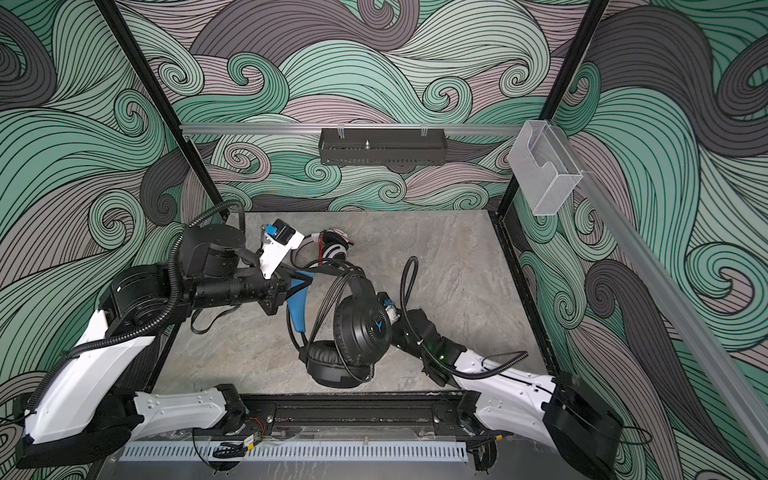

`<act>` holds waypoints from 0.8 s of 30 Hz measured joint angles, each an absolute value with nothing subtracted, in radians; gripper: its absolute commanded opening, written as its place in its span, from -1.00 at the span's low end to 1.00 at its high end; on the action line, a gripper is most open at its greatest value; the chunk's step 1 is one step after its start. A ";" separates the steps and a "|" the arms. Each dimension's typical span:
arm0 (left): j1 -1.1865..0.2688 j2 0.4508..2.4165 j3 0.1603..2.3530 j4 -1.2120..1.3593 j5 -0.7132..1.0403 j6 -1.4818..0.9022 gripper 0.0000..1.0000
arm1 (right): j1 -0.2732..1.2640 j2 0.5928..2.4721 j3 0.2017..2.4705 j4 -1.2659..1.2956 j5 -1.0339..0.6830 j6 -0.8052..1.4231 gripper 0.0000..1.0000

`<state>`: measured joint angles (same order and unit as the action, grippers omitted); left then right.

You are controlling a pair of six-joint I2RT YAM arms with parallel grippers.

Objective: Wrap the headphones

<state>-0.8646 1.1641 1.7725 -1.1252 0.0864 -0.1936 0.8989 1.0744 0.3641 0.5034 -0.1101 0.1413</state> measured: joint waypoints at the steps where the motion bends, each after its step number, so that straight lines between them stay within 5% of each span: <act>1: -0.865 1.164 1.773 -1.124 0.086 -0.196 -1.00 | 0.897 1.089 0.364 0.514 -0.114 0.145 -0.08; 10: -0.839 1.164 1.773 -1.111 0.083 -0.224 -1.00 | 0.888 1.097 0.359 0.536 -0.126 0.162 -0.56; 18: -0.778 1.163 1.773 -1.073 0.062 -0.297 -1.00 | 0.887 0.990 0.277 0.516 -0.104 0.176 -0.54; 24: -0.773 1.163 1.773 -1.061 0.062 -0.316 -1.00 | 0.886 0.937 0.267 0.508 -0.087 0.183 -1.00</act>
